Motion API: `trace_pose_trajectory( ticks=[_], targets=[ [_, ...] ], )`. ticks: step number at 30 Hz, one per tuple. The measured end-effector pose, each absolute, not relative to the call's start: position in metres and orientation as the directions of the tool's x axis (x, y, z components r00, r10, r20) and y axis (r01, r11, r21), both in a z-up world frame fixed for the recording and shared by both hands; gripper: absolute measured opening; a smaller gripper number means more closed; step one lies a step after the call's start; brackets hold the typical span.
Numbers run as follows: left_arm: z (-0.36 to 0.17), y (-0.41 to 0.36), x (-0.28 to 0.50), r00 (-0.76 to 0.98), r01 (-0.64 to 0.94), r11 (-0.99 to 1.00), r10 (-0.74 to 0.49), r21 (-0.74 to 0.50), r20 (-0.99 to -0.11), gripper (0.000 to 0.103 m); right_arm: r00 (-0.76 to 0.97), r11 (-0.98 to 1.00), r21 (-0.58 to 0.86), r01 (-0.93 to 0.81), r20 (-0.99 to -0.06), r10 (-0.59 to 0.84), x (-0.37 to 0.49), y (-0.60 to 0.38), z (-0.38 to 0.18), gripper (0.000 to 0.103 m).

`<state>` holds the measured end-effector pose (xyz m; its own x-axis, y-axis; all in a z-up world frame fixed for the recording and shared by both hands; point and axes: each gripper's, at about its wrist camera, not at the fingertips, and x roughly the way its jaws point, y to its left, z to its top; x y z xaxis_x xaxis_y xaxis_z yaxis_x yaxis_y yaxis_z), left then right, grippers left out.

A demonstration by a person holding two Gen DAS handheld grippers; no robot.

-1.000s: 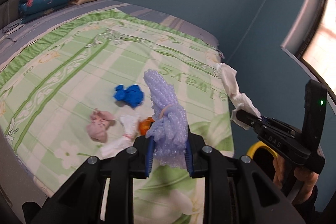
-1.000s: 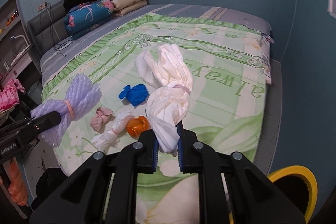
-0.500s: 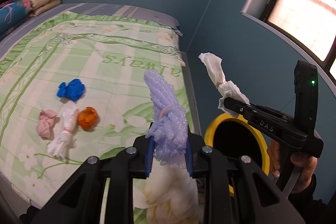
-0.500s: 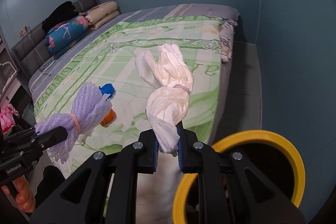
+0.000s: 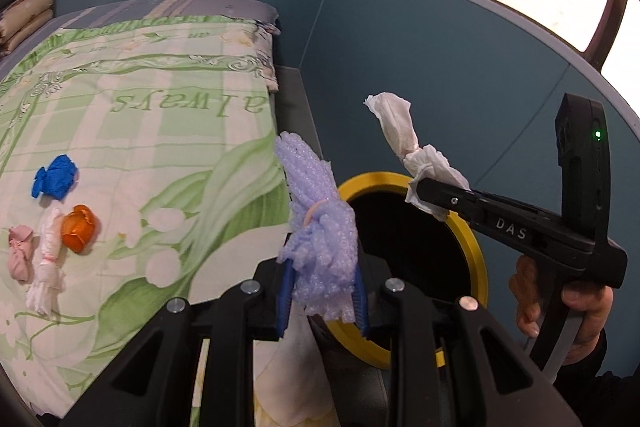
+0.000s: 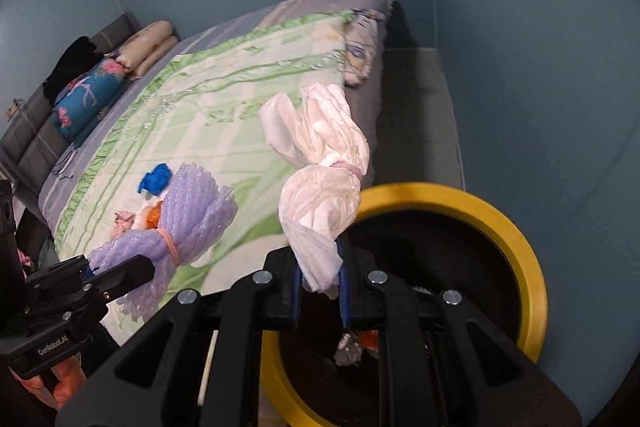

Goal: Collect trash
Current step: 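Carry the lavender sponge and white tissue in both tools over the bin, then open both tools over the bin, dropping the sponge and tissue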

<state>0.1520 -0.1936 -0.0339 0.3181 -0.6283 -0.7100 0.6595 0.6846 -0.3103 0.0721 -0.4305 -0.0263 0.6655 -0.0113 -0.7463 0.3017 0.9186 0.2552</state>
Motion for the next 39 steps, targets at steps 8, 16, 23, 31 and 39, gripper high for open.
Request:
trace_pose_trajectory(
  ticks=[8, 16, 23, 31, 39],
  targets=[
    [-0.062, -0.224, 0.143, 0.227, 0.692, 0.645, -0.619, -0.323, -0.752, 0.023, 0.619, 0.890, 0.279, 0.362, -0.785, -0.006, 0.059, -0.454, -0.052, 0.014],
    [-0.082, -0.246, 0.129, 0.168, 0.726, 0.614, -0.596, -0.310, -0.785, 0.023, 0.596, 0.878, 0.285, 0.385, -0.803, 0.000, 0.052, -0.467, -0.068, 0.014],
    [-0.089, -0.253, 0.123, 0.140, 0.739, 0.595, -0.595, -0.316, -0.792, 0.024, 0.585, 0.868, 0.302, 0.394, -0.811, 0.017, 0.051, -0.476, -0.077, 0.015],
    [-0.091, -0.254, 0.117, 0.130, 0.751, 0.577, -0.605, -0.320, -0.786, 0.042, 0.599, 0.853, 0.322, 0.410, -0.801, 0.015, 0.049, -0.486, -0.072, 0.031],
    [-0.081, -0.244, 0.119, 0.152, 0.741, 0.587, -0.620, -0.326, -0.770, 0.062, 0.621, 0.847, 0.314, 0.429, -0.784, -0.024, 0.044, -0.494, -0.061, 0.033]
  ],
)
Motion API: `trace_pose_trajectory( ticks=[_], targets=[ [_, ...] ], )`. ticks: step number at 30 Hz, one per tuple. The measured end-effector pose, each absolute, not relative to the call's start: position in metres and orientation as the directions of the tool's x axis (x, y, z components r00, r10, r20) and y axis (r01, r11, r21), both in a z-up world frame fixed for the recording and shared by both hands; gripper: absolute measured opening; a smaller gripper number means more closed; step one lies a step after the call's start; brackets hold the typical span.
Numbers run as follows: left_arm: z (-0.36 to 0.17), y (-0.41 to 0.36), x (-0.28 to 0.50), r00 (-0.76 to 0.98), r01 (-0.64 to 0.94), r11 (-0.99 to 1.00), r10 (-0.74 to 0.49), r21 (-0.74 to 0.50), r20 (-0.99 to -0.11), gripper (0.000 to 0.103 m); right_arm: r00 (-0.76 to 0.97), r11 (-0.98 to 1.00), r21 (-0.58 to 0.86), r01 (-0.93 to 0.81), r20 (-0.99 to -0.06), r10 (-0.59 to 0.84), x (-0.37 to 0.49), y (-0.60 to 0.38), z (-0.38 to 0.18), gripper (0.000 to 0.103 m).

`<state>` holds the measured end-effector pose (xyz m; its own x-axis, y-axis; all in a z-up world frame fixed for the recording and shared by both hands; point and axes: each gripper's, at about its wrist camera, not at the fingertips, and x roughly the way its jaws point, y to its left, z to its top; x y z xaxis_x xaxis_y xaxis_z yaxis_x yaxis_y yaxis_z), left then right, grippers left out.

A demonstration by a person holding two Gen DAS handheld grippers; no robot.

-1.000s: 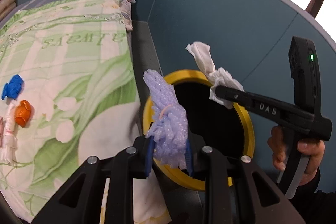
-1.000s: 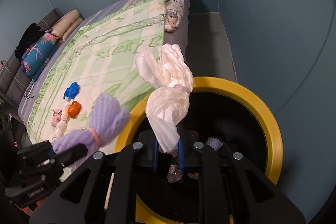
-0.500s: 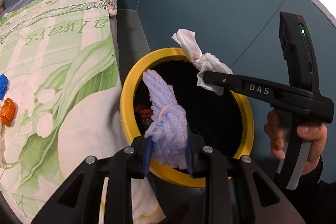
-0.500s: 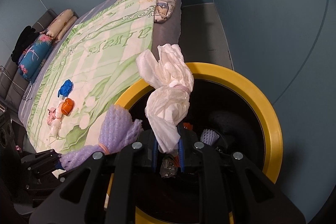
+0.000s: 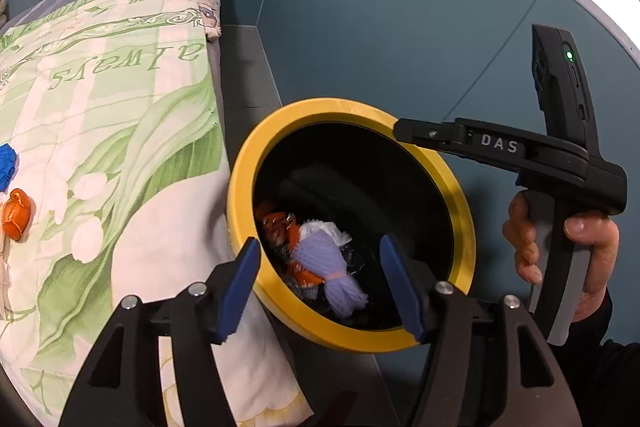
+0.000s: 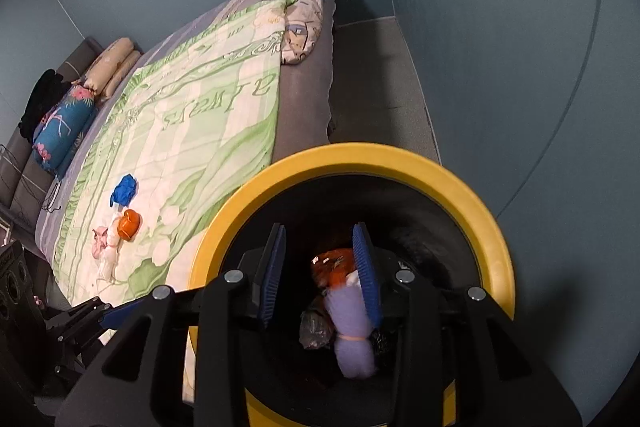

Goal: Collect trash
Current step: 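Open both tools over the bin, dropping the sponge and tissue, then move both tools back over the remaining items on the bed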

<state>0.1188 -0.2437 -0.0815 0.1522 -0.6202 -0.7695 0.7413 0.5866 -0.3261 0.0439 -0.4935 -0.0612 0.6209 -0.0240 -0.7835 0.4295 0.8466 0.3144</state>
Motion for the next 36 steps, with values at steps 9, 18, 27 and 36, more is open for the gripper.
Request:
trace_pose_trajectory(
  ticks=[9, 18, 27, 36],
  targets=[
    [-0.069, -0.217, 0.133, 0.226, 0.707, 0.637, -0.615, -0.306, -0.756, 0.070, 0.657, 0.853, 0.321, 0.411, -0.753, -0.033, 0.044, -0.490, -0.046, 0.038],
    [-0.052, -0.179, 0.152, 0.317, 0.651, 0.700, -0.603, -0.295, -0.731, 0.078, 0.690, 0.886, 0.309, 0.346, -0.723, -0.018, 0.055, -0.467, -0.027, 0.049],
    [-0.044, -0.131, 0.172, 0.404, 0.572, 0.769, -0.566, -0.284, -0.719, 0.082, 0.717, 0.915, 0.320, 0.244, -0.695, 0.053, 0.081, -0.430, -0.013, 0.056],
    [-0.040, -0.080, 0.192, 0.483, 0.480, 0.832, -0.516, -0.279, -0.708, 0.087, 0.732, 0.944, 0.305, 0.123, -0.670, 0.121, 0.114, -0.385, -0.001, 0.065]
  ],
)
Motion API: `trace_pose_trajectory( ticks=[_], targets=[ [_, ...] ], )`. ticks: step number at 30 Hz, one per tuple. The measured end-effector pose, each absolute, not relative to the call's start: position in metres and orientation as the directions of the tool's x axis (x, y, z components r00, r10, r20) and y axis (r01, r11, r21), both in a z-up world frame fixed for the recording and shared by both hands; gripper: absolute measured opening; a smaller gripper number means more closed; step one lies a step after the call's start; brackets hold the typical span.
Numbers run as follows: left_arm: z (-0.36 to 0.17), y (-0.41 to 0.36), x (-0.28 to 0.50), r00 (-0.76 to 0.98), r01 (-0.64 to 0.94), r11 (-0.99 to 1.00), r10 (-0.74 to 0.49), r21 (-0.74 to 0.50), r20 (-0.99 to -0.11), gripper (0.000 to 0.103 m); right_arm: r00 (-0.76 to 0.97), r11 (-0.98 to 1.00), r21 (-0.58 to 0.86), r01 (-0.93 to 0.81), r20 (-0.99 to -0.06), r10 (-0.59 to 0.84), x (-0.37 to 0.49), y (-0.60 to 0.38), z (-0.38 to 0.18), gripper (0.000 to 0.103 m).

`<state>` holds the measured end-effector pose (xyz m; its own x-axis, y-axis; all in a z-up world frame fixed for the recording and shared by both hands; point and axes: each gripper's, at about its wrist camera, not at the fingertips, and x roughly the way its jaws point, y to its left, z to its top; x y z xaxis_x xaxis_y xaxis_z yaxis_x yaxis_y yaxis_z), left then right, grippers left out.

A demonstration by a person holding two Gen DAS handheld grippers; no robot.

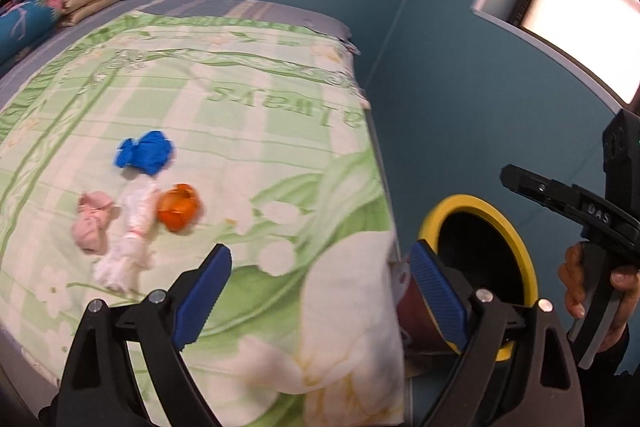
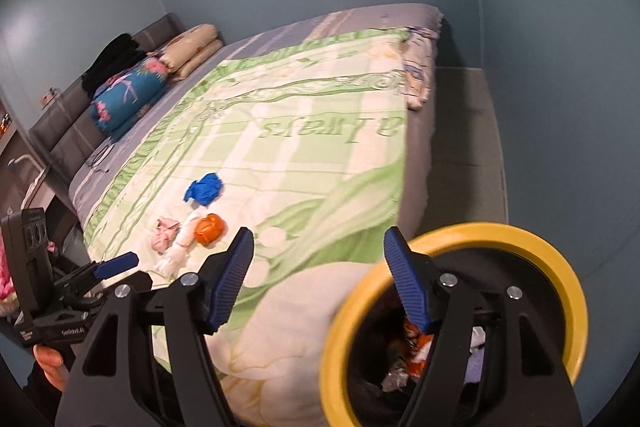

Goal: Collect trash
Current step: 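Move both tools back over the remaining items on the bed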

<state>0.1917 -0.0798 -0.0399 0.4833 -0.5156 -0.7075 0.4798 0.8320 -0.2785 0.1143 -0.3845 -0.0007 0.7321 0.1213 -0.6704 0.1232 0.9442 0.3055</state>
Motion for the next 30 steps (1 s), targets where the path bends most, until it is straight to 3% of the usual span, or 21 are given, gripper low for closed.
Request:
trace_pose_trajectory(
  ticks=[17, 30],
  targets=[
    [-0.064, 0.049, 0.249, 0.569, 0.214, 0.925, -0.380, -0.316, -0.729, 0.088, 0.660, 0.966, 0.250, -0.064, -0.715, 0.229, 0.215, -0.282, -0.008, 0.066],
    [-0.115, 0.112, 0.301, 0.530, 0.050, 0.944, -0.302, -0.327, -0.792, 0.088, 0.542, 0.955, 0.216, -0.203, -0.788, 0.293, 0.327, -0.190, -0.059, 0.069]
  ],
)
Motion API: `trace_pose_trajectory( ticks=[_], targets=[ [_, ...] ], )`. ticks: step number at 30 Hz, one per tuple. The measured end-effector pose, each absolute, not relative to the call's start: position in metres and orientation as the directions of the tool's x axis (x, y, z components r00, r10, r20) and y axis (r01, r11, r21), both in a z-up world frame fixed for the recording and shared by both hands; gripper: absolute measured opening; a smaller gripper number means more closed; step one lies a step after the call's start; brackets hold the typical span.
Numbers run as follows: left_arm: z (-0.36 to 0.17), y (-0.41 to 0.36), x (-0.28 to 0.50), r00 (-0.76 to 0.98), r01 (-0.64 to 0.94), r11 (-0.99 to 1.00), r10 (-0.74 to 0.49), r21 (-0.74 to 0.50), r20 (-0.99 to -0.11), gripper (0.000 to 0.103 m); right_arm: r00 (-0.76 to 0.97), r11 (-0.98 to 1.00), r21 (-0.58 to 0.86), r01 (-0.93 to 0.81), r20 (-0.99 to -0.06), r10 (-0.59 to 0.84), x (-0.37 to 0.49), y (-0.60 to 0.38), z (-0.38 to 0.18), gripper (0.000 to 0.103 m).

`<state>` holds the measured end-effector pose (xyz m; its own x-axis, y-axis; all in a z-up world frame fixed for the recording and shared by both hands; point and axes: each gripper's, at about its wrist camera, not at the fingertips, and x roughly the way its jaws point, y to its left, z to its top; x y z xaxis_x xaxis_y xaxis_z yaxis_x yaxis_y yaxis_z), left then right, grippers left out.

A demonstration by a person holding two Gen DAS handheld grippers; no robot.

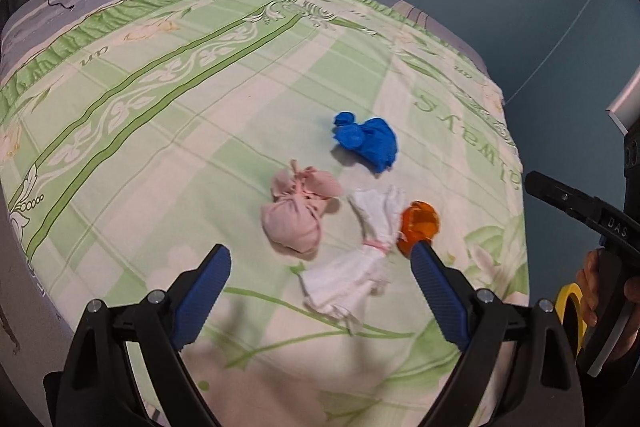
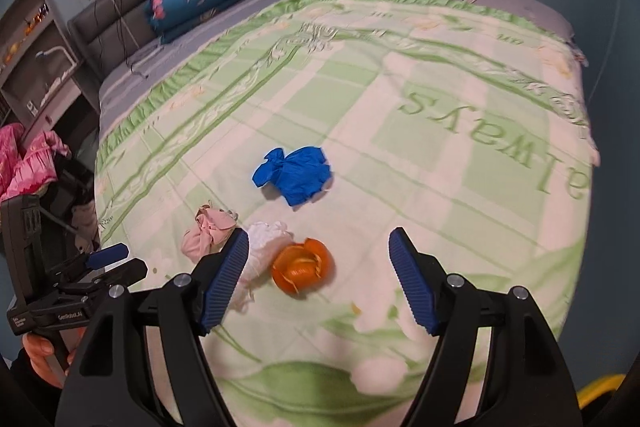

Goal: Collect trash
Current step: 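Move both tools back over the remaining items on the bed, then grasp the pink cloth bundle with the left tool while the right tool grasps the blue cloth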

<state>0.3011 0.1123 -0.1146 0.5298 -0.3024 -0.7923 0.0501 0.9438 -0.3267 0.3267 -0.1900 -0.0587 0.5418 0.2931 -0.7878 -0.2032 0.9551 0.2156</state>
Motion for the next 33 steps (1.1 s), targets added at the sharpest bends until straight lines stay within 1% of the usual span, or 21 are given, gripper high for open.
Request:
trace_pose_trajectory(
  ticks=[3, 11, 21, 31, 33],
  targets=[
    [-0.127, 0.120, 0.315, 0.512, 0.027, 0.942, -0.301, -0.335, -0.805, 0.088, 0.506, 0.950, 0.226, -0.214, -0.807, 0.306, 0.346, -0.177, -0.072, 0.069],
    [-0.147, 0.124, 0.339, 0.483, 0.019, 0.947, -0.290, -0.321, -0.826, 0.088, 0.456, 0.959, 0.190, -0.212, -0.849, 0.269, 0.393, -0.150, -0.102, 0.069],
    [-0.167, 0.120, 0.364, 0.448, 0.013, 0.941, -0.309, -0.339, -0.839, 0.088, 0.418, 0.966, 0.160, -0.202, -0.878, 0.233, 0.437, -0.129, -0.135, 0.069],
    [-0.182, 0.113, 0.380, 0.432, 0.011, 0.946, -0.297, -0.324, -0.852, 0.087, 0.408, 0.976, 0.070, -0.208, -0.900, 0.151, 0.468, -0.108, -0.163, 0.069],
    [-0.185, 0.111, 0.383, 0.425, 0.012, 0.947, -0.295, -0.320, -0.856, 0.081, 0.397, 0.976, 0.074, -0.205, -0.905, 0.152, 0.472, -0.106, -0.169, 0.069]
  ],
)
